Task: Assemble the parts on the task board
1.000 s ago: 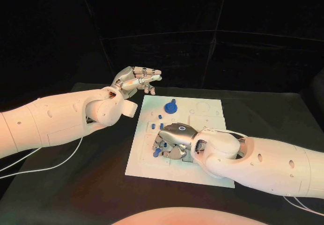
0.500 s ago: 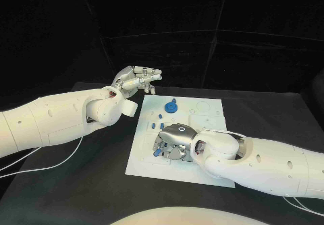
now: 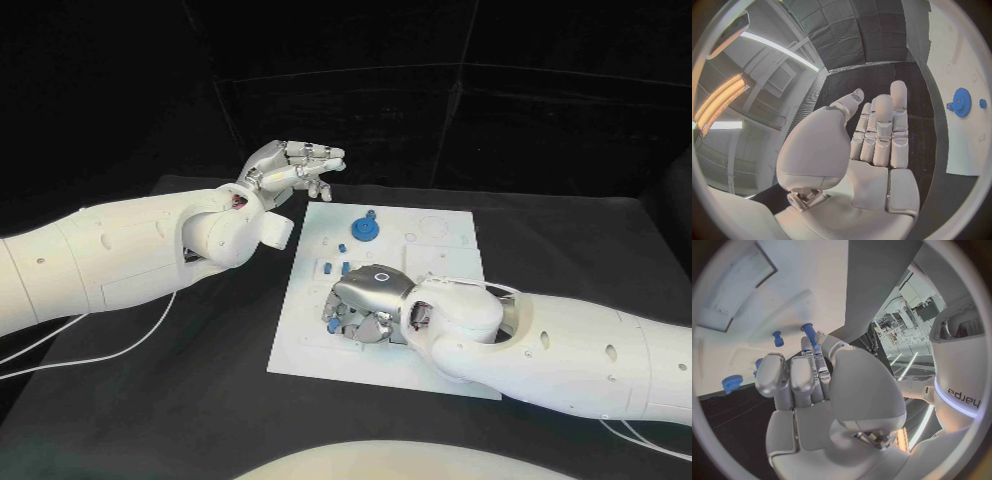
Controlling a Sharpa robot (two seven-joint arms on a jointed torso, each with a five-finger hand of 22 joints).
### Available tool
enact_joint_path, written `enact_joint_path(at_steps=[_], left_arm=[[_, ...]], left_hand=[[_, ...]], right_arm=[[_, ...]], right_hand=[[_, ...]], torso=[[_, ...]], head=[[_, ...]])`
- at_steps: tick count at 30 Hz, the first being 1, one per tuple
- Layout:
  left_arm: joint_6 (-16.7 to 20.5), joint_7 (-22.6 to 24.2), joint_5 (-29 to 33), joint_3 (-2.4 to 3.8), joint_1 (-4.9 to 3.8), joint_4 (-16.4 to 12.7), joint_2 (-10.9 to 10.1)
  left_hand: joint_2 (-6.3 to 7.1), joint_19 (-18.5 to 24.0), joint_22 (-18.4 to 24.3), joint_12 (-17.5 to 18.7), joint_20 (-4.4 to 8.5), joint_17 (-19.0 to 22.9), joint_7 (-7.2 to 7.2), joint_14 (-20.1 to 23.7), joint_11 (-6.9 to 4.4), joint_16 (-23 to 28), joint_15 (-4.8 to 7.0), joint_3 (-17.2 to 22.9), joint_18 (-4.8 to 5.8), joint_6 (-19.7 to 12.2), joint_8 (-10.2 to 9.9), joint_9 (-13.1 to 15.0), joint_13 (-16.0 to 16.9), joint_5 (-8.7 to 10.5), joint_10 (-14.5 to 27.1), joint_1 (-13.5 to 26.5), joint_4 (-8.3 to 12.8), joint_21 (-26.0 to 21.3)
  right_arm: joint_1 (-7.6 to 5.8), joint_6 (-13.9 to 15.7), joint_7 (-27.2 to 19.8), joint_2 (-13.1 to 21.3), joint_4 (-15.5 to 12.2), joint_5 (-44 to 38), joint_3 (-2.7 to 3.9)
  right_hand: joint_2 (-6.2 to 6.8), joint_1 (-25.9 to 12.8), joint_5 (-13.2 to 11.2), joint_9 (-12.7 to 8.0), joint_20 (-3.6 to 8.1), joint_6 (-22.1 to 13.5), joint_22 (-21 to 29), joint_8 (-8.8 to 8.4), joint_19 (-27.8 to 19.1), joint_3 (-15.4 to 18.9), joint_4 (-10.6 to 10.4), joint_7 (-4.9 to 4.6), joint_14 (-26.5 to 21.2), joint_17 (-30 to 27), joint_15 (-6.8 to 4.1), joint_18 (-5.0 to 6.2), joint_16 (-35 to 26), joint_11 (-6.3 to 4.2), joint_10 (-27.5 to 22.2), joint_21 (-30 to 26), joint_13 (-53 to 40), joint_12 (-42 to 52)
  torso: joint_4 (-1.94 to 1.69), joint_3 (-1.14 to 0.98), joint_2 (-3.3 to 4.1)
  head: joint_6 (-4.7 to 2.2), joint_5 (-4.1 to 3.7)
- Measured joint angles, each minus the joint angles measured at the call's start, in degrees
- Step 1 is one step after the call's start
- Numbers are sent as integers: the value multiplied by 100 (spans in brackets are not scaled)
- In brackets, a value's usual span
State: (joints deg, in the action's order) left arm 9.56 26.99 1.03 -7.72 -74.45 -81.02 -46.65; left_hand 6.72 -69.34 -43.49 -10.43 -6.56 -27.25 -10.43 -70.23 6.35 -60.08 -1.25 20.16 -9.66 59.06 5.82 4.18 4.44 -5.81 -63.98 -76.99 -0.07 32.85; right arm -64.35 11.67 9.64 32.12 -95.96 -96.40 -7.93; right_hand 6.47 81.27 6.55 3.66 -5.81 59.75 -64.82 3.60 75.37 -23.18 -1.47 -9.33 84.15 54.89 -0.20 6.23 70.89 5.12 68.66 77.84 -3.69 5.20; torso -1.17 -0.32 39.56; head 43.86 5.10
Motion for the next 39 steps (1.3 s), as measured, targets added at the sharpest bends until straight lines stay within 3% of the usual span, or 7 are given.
enact_joint_path(at_steps=[14,20,26,29,33,36,39], left_arm=[[-6,-6,0,0,0,-6,-10],[-7,-9,0,0,-1,-6,-15],[-12,-13,0,0,-1,-4,-16],[-15,-15,0,0,-1,-3,-19],[-17,-18,0,-1,-1,-1,-30],[-18,-20,1,-1,-1,0,-38],[-20,-24,1,-1,-1,-1,-48]], left_hand=[[0,0,10,0,0,17,0,0,0,0,0,0,0,0,0,0,0,0,0,0,0,-24],[0,0,10,0,0,17,0,0,0,0,0,0,0,0,0,0,-1,0,0,0,0,-24],[0,0,9,0,0,21,0,0,-11,0,0,-16,0,0,0,0,-1,0,15,0,-16,-24],[0,0,9,0,0,24,0,0,1,0,0,-16,0,0,0,0,-1,0,42,0,-16,-23],[0,0,9,0,0,24,0,0,1,0,0,-16,0,0,0,0,-1,0,41,0,-16,-23],[0,0,9,0,0,24,0,0,1,0,0,-16,0,0,0,0,-1,0,41,0,-16,-23],[0,0,9,0,0,25,0,0,0,0,0,-18,0,0,0,0,-1,0,41,0,-15,-23]], right_arm=[[1,-20,39,-33,8,-26,-1],[2,60,41,-15,-1,-31,-1],[4,258,42,121,-72,-27,-2],[4,385,34,307,-196,8,-1],[4,590,-4,646,-461,98,14],[-17,786,-63,1002,-709,265,135],[-128,971,-95,1405,-947,549,246]], right_hand=[[78,-78,0,1,-12,-223,13,0,-12,-14,-15,6,-22,-15,21,0,0,18,-20,0,-5,-55],[263,-263,-43,-6,-95,-902,245,0,-162,126,-44,53,-64,-210,63,0,-76,48,-581,-116,1,-132],[263,-264,33,-17,-168,-1689,865,0,-537,613,-12,206,-164,-658,164,0,-380,155,-1243,-495,-2,-97],[262,-262,118,-12,-176,-1702,984,0,-545,833,-17,217,-164,-778,164,0,-446,163,-1331,-560,-13,17],[185,-187,269,44,-175,-1282,986,41,-544,1044,-25,75,-164,-798,164,0,-467,96,-1254,-560,-40,243],[84,-194,416,89,-112,-926,866,148,-458,1096,-47,-37,-130,-685,129,0,-415,88,-928,-549,-66,461],[17,-250,448,130,-113,-603,589,269,-268,1148,-111,-77,-48,-400,90,0,-217,62,-446,-372,-128,705]], torso=[[-2,-1,-2],[-3,-2,-2],[-3,-4,-3],[-3,-5,-5],[0,-6,-11],[2,-4,-18],[2,-1,-22]], head=[[5,1],[1,1],[-12,-18],[-23,-38],[-44,-65],[-75,-113],[-113,-191]])
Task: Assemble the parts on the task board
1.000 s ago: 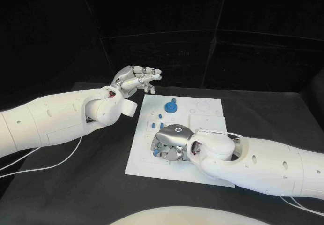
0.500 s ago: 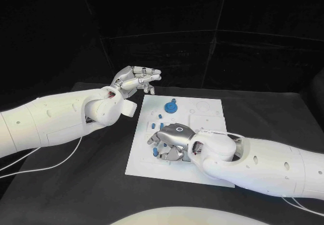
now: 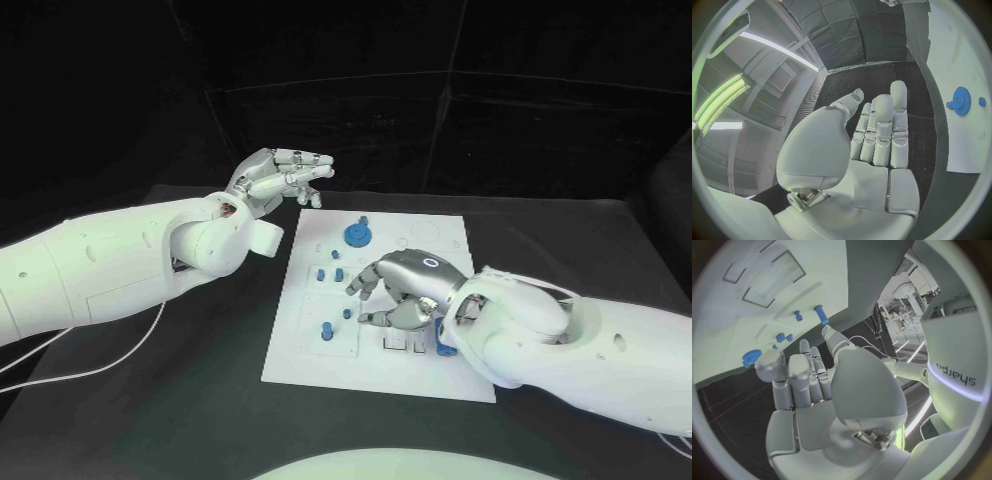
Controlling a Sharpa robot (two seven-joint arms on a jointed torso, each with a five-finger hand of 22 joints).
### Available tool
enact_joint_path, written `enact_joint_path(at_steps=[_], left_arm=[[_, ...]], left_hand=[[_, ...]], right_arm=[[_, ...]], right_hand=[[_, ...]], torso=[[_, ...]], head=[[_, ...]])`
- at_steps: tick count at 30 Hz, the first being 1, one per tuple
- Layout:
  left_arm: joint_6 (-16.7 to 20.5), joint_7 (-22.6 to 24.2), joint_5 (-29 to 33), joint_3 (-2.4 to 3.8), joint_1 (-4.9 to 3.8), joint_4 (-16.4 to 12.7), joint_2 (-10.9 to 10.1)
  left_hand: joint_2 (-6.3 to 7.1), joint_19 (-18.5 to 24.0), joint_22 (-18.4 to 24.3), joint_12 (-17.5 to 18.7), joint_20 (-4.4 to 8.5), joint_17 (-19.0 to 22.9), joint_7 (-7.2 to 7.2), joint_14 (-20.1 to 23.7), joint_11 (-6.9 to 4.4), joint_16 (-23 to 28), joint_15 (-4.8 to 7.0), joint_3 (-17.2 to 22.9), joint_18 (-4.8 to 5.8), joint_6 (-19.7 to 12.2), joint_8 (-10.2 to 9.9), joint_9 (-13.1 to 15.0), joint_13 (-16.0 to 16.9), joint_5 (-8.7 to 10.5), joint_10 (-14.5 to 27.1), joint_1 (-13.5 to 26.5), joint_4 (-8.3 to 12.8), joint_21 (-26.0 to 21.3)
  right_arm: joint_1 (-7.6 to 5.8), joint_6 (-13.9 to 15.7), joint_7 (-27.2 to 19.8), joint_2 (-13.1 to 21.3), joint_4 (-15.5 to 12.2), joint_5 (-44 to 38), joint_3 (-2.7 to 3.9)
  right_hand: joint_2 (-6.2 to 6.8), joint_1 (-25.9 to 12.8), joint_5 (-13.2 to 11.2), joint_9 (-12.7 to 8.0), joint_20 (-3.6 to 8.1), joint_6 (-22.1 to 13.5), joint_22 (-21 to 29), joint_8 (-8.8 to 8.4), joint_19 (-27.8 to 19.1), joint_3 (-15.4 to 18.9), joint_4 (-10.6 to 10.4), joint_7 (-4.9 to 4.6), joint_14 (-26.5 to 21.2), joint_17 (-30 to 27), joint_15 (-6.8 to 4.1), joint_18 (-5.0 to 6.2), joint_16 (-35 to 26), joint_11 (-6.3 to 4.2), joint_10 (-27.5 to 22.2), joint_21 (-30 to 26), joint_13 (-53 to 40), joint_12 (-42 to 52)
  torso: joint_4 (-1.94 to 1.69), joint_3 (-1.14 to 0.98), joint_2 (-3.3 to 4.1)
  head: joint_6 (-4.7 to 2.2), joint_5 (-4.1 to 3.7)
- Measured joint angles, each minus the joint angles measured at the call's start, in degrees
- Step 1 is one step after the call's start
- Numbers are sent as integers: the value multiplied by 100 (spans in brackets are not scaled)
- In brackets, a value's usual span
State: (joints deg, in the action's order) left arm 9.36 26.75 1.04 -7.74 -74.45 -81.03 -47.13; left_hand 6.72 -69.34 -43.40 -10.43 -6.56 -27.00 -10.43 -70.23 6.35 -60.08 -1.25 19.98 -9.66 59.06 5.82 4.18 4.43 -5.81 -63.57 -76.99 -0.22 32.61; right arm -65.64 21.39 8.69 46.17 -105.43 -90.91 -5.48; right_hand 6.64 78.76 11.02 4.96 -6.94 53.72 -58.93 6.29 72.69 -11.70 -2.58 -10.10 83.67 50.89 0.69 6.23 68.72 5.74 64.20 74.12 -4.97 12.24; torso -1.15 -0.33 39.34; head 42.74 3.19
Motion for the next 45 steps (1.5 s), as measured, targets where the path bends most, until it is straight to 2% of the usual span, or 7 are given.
enact_joint_path(at_steps=[3,5,9,14,24,32,45], left_arm=[[-1,-2,0,-3,0,-1,-9],[-1,-2,0,-7,0,-2,-14],[-1,-3,5,-24,0,-4,-14],[-1,-5,18,-44,0,-29,-12],[0,-9,39,-61,0,-65,-52],[0,-10,48,-69,1,-72,-54],[-1,-11,54,-74,1,-74,-56]], left_hand=[[0,0,5,0,0,9,0,0,0,0,0,-14,0,0,20,0,0,0,0,0,14,0],[0,0,5,0,0,9,0,0,0,0,0,-14,0,0,20,0,0,0,0,0,14,0],[0,0,5,0,0,8,0,0,0,0,0,-14,0,0,20,0,0,0,0,0,15,0],[0,0,5,0,0,8,0,0,0,0,0,-14,0,0,19,0,0,0,0,0,14,0],[0,0,4,0,0,8,0,0,0,0,0,-14,0,0,19,0,0,0,0,0,14,0],[0,-21,4,0,-21,7,0,0,0,0,0,-14,0,0,19,0,0,0,0,0,14,0],[0,-21,4,0,-21,7,0,0,0,0,0,-14,0,0,19,0,0,0,-1,0,14,1]], right_arm=[[-102,108,15,377,-175,354,45],[-162,143,91,687,-288,642,65],[-204,156,397,1111,-376,1074,71],[-202,154,875,1469,-466,1350,55],[-65,86,1812,1819,-631,1301,-172],[32,-50,2211,1855,-711,1082,-211],[286,-203,2457,1599,-616,785,-229]], right_hand=[[0,-84,-29,15,52,179,-391,64,234,67,-124,107,42,399,-56,0,267,-139,614,226,-141,301],[60,-243,-34,24,158,286,-648,130,379,202,-259,210,37,651,-189,-8,439,-270,1027,380,-334,561],[161,-555,225,75,310,495,-1138,303,651,619,-558,382,31,1114,-321,-147,743,-430,1551,660,-1004,1296],[23,-484,401,257,386,565,-1510,592,791,1237,-878,456,27,1685,-380,-184,1104,-544,1583,864,-4492,4322],[-127,-580,430,444,365,447,-1602,793,812,1894,-1390,427,27,1860,-379,-182,1186,-481,1521,908,-5784,5211],[-144,-1017,351,541,365,479,-1602,919,812,2124,-1418,459,27,1877,-379,-182,1186,-481,1521,929,-6015,5337],[-146,-1023,316,572,366,499,-1601,966,811,2153,-1415,479,27,1882,-379,-181,1186,-481,1521,929,-6001,5332]], torso=[[0,4,-8],[4,7,-14],[24,18,-22],[53,30,-32],[72,37,-49],[62,38,-49],[56,37,-44]], head=[[-25,-88],[-51,-157],[-80,-281],[-97,-411],[-89,-552],[-96,-589],[-94,-587]])
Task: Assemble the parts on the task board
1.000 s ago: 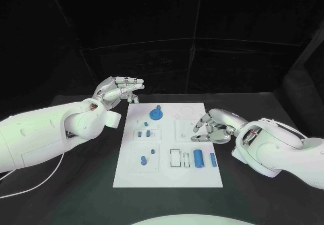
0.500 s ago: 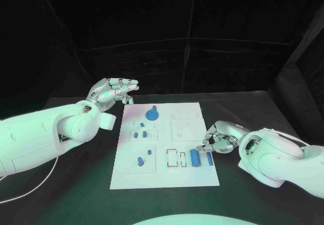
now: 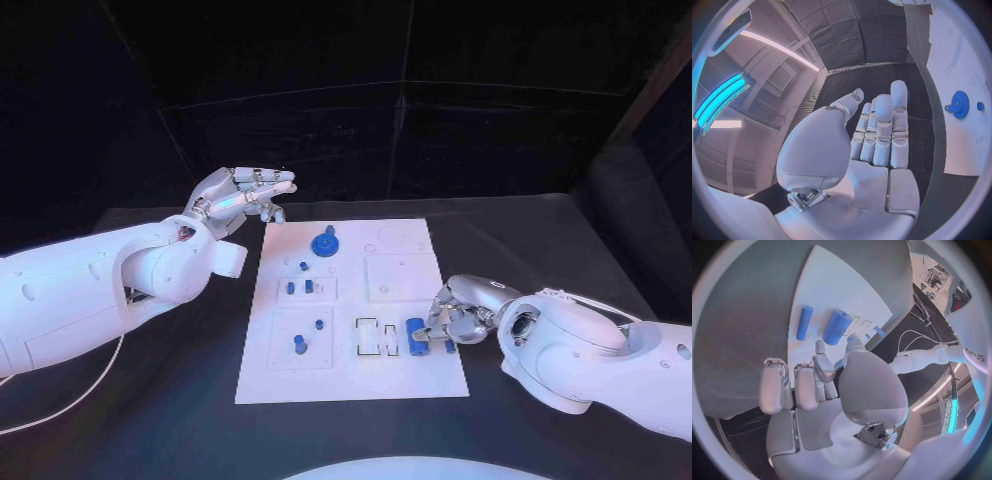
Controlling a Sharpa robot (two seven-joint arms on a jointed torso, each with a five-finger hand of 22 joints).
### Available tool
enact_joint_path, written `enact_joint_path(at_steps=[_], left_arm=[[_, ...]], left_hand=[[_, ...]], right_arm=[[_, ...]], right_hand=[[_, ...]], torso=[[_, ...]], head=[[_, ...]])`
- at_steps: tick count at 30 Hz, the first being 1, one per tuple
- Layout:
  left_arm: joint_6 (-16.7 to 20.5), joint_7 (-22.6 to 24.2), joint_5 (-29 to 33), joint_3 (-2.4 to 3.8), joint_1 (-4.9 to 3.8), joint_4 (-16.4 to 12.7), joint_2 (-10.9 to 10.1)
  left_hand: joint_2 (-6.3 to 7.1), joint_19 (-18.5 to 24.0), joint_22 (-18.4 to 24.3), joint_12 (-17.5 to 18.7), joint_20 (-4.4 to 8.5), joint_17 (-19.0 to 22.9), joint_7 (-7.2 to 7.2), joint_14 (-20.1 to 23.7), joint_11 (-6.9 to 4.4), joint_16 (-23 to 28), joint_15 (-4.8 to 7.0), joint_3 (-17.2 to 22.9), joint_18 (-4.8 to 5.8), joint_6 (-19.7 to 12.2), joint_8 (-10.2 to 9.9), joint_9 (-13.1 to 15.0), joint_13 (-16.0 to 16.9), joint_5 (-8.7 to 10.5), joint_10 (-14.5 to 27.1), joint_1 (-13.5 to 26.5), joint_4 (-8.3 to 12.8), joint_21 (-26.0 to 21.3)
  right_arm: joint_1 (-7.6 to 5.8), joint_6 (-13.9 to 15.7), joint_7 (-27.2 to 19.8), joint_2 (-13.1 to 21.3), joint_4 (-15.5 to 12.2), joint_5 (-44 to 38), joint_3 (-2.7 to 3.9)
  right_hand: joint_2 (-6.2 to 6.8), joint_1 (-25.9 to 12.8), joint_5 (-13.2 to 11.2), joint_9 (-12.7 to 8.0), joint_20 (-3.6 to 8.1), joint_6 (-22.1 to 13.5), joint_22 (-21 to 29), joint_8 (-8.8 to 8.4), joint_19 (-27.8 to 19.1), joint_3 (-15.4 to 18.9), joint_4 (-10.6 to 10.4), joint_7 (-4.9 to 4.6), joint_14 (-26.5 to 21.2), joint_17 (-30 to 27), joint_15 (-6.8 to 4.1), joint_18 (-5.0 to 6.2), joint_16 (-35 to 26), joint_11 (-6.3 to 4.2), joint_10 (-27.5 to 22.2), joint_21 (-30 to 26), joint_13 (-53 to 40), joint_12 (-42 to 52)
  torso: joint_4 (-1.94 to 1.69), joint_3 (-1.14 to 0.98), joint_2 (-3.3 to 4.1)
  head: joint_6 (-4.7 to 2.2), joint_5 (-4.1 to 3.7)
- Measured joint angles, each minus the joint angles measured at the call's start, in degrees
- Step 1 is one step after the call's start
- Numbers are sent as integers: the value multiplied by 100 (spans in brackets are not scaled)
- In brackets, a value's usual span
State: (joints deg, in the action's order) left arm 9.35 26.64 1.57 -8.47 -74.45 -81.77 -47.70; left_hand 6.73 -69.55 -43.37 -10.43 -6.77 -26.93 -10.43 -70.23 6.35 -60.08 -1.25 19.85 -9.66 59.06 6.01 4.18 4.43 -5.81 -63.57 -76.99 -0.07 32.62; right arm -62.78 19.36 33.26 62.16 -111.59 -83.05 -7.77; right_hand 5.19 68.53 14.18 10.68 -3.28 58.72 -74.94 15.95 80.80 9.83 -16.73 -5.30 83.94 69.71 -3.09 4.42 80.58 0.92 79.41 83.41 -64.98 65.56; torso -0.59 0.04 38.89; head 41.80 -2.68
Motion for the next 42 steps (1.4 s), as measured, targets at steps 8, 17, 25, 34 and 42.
enact_joint_path(at_steps=[8,17,25,34,42], left_arm=[[0,0,3,-2,0,-3,-12],[0,-1,5,-3,0,-8,-18],[0,-2,7,-4,0,-16,-26],[0,-2,8,-5,1,-13,-30],[-2,-2,9,-6,6,-5,-2]], left_hand=[[0,0,1,0,0,0,0,0,0,0,0,0,0,0,0,0,0,0,0,0,0,0],[0,0,4,0,0,0,0,0,0,0,0,0,0,0,0,0,0,0,0,0,0,0],[0,0,4,0,0,-1,0,0,0,0,0,0,0,0,0,0,5,0,0,0,0,0],[0,0,4,0,0,-1,0,0,0,0,0,0,0,0,0,0,4,0,0,0,0,0],[0,0,3,0,0,-1,0,0,0,0,0,0,0,0,0,0,4,0,0,0,0,0]], right_arm=[[96,-75,58,-167,130,-89,0],[129,-103,168,-324,285,-185,9],[166,-79,233,-383,308,-258,30],[223,392,253,-226,139,-83,1],[219,1131,116,-142,-129,646,7]], right_hand=[[0,0,0,14,0,20,0,18,0,0,0,20,0,-1,0,0,0,0,0,0,-1,-18],[-70,23,18,72,0,20,1,69,-1,0,0,20,0,3,0,-91,0,-21,-20,0,-51,-18],[-269,223,469,165,22,65,1,170,21,-33,33,62,2,66,-2,-90,32,-55,14,0,-150,-45],[-491,495,1293,187,104,176,2,217,103,-178,64,93,9,324,-91,-89,158,-125,84,85,-242,-51],[-645,447,1165,187,105,189,2,286,143,-89,9,80,9,382,-91,-89,162,-156,116,97,-246,-85]], torso=[[0,-1,3],[0,-1,4],[0,4,3],[4,3,0],[-4,3,-2]], head=[[12,13],[23,40],[20,52],[25,68],[-1,55]])
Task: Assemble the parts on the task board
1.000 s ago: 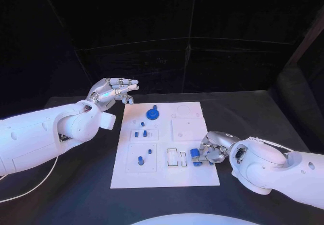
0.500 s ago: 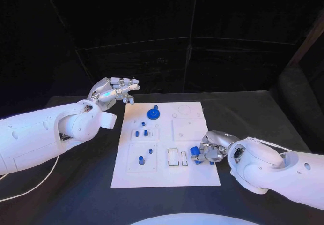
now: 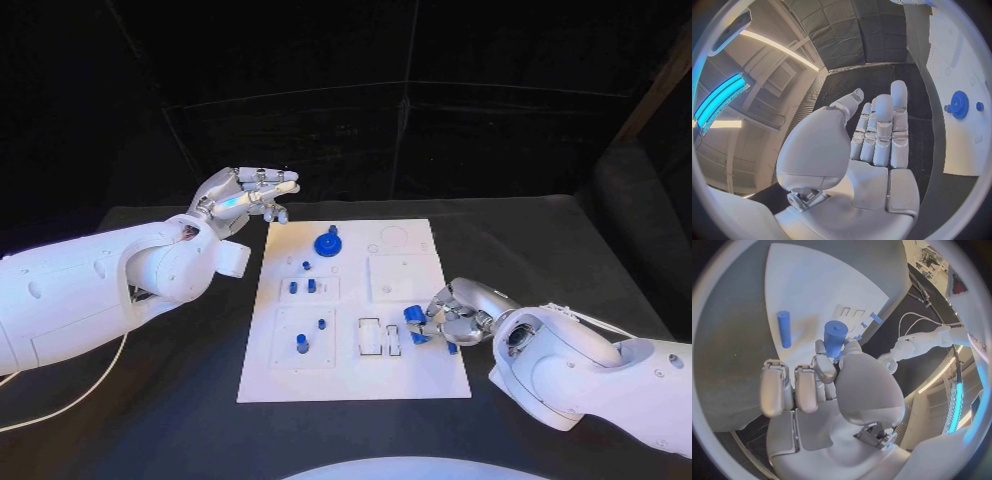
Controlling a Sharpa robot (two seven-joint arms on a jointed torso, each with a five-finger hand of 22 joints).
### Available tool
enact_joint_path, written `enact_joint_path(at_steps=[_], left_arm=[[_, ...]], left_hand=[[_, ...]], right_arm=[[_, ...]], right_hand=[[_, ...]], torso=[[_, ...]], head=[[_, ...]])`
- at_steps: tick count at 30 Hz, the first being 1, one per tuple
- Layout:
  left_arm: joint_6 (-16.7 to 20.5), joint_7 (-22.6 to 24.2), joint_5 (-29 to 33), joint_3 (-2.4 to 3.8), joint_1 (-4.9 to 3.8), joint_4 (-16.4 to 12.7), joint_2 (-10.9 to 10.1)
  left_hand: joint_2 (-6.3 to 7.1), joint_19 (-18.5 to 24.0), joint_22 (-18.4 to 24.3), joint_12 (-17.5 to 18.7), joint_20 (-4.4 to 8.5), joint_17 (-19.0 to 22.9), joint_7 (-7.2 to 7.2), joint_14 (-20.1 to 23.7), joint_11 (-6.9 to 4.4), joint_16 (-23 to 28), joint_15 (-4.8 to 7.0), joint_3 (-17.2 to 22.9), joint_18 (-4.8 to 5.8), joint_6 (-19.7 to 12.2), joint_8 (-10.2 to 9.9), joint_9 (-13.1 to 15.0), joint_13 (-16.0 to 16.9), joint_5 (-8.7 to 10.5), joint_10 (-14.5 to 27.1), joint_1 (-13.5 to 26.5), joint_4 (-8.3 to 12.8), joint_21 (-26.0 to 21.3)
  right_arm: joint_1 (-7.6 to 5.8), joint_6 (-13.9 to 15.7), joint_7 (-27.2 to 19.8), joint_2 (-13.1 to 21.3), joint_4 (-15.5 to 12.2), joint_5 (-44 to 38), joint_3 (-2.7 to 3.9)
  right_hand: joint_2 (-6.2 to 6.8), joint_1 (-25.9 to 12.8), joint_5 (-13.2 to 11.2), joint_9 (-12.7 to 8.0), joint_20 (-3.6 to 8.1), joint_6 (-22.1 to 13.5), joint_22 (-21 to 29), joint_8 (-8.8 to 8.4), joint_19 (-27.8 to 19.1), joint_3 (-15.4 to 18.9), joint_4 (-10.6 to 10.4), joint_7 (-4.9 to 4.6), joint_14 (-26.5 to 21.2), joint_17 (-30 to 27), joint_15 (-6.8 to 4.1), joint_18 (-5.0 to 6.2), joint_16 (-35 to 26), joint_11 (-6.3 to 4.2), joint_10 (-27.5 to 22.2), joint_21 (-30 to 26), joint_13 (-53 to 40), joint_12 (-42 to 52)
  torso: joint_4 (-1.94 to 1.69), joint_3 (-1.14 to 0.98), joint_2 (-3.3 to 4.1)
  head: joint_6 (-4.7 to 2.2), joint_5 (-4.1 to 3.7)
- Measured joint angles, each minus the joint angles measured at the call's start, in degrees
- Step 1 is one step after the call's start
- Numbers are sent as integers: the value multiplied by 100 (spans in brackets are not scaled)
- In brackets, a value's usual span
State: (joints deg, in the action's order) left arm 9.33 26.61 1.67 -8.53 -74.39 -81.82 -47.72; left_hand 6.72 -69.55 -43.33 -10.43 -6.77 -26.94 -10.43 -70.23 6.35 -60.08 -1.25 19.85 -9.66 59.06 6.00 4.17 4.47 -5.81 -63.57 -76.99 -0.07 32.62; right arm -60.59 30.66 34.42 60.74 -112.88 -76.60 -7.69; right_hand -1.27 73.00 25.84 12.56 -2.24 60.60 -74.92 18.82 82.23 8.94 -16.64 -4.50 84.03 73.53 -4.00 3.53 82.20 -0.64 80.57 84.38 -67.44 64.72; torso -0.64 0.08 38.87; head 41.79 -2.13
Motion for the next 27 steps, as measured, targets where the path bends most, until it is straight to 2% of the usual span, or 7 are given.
enact_joint_path(at_steps=[4,8,11,14,17,22,27], left_arm=[[0,-3,0,-2,3,3,2],[1,-7,1,-2,3,4,8],[0,-8,1,-2,4,4,18],[-5,-8,2,-3,4,3,25],[-7,-9,2,-3,4,1,27],[-9,-11,2,-3,4,0,26],[-11,-13,3,-3,4,-4,24]], left_hand=[[-25,0,10,-45,0,6,0,20,0,0,-20,-41,0,0,0,0,0,0,0,-25,-8,-9],[-25,0,11,-45,0,6,0,20,0,0,-20,-41,0,0,0,0,0,0,0,-25,-8,-21],[-25,0,10,-45,0,6,0,20,0,0,-20,-41,0,0,0,0,-1,0,0,-25,-8,-21],[-25,0,10,-45,0,6,0,20,0,0,-20,-41,0,0,0,0,-1,0,0,-25,-8,-21],[-25,0,10,-45,0,6,-17,20,0,0,-20,-41,0,-17,23,0,-1,0,0,-25,-8,-21],[-25,0,10,-45,0,5,-20,20,0,0,-20,-41,1,-20,23,0,-1,0,0,-25,-8,-21],[-25,0,10,-45,0,5,-20,20,0,0,-20,-41,1,-20,23,0,-1,0,0,-25,-8,-21]], right_arm=[[-6,219,-92,-49,-59,355,2],[-8,250,-135,-193,-55,657,3],[-8,208,-143,-315,-27,815,4],[-9,123,-143,-421,14,939,4],[-9,38,-136,-511,57,1026,4],[-9,-70,-114,-649,134,1103,4],[-9,-127,-83,-770,227,1134,5]], right_hand=[[-6,6,-22,1,0,0,0,9,0,19,14,0,0,13,0,0,23,0,0,22,-11,0],[-6,6,-23,4,0,0,0,9,0,34,20,-1,0,8,0,0,23,0,0,23,17,-40],[-6,6,-166,122,0,2,1,13,0,102,0,0,0,7,0,0,23,0,0,23,48,-105],[-67,-57,-341,190,0,21,1,24,0,153,6,17,0,7,0,1,23,0,0,23,80,-171],[-66,-58,-354,191,0,24,1,4,0,154,6,20,0,13,0,1,23,0,0,22,81,-171],[-62,-118,-500,229,0,105,1,2,0,233,8,101,0,30,0,1,23,-9,10,23,86,-199],[-56,-124,-501,232,0,152,1,2,-1,234,8,112,0,31,0,1,23,-9,10,22,81,-199]], torso=[[-2,3,0],[-3,7,1],[-3,7,4],[-3,8,7],[-4,8,7],[-3,7,7],[3,7,7]], head=[[-2,26],[5,46],[8,57],[-10,66],[-17,87],[-10,113],[3,122]])
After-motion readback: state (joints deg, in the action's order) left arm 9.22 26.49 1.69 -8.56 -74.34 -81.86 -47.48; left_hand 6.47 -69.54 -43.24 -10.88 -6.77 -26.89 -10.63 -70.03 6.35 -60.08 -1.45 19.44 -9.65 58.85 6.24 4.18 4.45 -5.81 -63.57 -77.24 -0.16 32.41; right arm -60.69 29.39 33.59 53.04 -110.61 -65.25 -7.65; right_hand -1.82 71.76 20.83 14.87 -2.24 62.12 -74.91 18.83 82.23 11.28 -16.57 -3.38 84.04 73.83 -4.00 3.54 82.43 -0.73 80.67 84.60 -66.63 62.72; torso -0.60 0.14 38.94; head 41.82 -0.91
